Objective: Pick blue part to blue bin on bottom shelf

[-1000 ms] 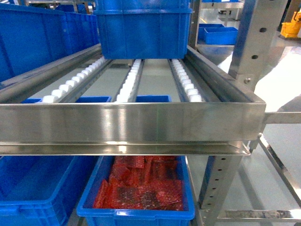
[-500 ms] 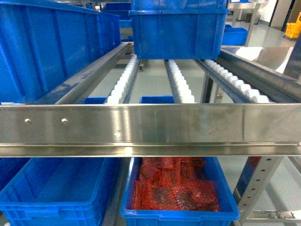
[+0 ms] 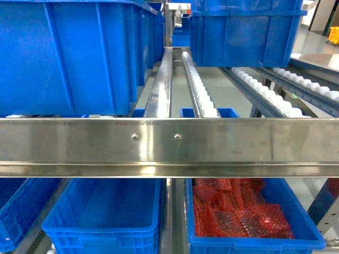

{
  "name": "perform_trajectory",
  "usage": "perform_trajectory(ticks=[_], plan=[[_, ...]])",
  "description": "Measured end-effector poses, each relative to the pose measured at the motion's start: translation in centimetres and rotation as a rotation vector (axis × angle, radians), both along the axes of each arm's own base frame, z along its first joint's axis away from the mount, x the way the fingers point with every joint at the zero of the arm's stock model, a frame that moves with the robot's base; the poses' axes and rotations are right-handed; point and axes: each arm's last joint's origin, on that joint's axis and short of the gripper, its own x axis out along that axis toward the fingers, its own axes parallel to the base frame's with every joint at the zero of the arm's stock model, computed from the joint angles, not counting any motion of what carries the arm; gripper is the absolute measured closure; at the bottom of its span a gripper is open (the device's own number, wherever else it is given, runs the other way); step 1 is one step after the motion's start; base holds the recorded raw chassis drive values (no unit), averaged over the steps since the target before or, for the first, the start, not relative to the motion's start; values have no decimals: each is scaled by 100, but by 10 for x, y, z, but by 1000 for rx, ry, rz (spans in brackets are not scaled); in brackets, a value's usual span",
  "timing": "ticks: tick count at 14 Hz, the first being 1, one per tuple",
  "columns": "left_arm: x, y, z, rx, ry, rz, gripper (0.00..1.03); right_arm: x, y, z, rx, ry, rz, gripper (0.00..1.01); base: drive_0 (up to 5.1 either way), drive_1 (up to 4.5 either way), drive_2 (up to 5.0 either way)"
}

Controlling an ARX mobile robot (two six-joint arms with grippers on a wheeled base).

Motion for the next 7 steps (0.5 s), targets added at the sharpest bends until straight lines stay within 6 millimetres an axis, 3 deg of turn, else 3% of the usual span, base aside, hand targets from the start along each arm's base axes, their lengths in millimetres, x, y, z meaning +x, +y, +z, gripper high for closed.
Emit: perform_trajectory(ticks=[7], plan=[[0, 0, 0, 1, 2, -6, 60, 0, 0, 0, 0, -2, -1, 3, 0, 0, 0]])
